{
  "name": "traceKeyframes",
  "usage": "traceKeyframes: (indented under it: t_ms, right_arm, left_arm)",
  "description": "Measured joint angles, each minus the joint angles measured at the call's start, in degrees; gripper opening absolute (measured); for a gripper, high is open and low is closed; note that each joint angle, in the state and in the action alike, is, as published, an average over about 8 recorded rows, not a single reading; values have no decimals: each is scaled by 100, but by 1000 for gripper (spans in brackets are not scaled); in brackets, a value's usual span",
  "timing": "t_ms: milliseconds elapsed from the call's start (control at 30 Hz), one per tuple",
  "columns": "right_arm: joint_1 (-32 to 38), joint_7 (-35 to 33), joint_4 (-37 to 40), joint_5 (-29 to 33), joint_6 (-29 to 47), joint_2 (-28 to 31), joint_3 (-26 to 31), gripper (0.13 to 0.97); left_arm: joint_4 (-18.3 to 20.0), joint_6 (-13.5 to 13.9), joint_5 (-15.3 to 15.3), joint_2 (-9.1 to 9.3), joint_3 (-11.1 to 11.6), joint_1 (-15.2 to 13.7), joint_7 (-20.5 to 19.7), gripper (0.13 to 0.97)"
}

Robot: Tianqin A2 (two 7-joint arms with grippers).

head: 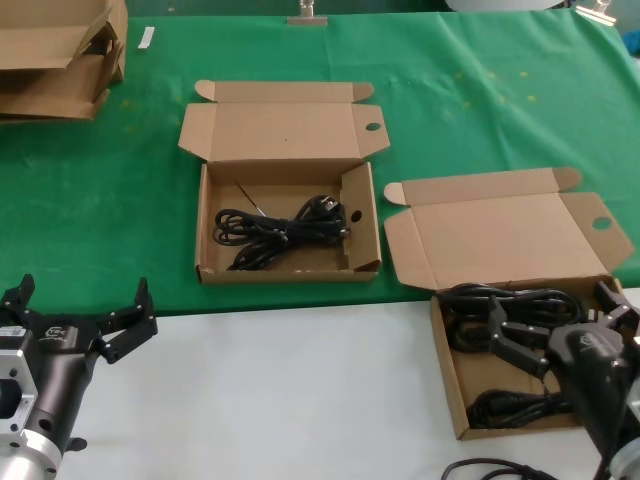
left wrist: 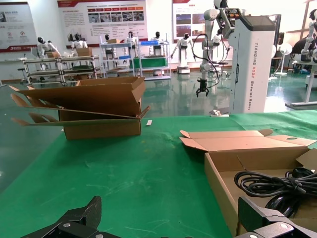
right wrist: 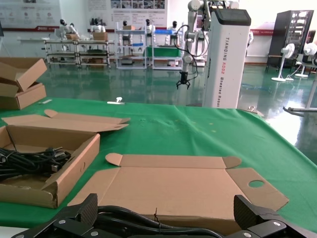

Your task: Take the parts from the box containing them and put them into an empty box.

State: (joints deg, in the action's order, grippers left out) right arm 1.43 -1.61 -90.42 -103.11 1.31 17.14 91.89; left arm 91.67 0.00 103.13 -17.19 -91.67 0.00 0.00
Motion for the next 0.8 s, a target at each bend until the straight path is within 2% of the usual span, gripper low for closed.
traceKeyframes:
  t_ms: [800]
  right_arm:
    - [0, 0, 0, 0, 0, 0, 0, 966]
  left_arm:
    - [0, 0, 0, 0, 0, 0, 0, 966]
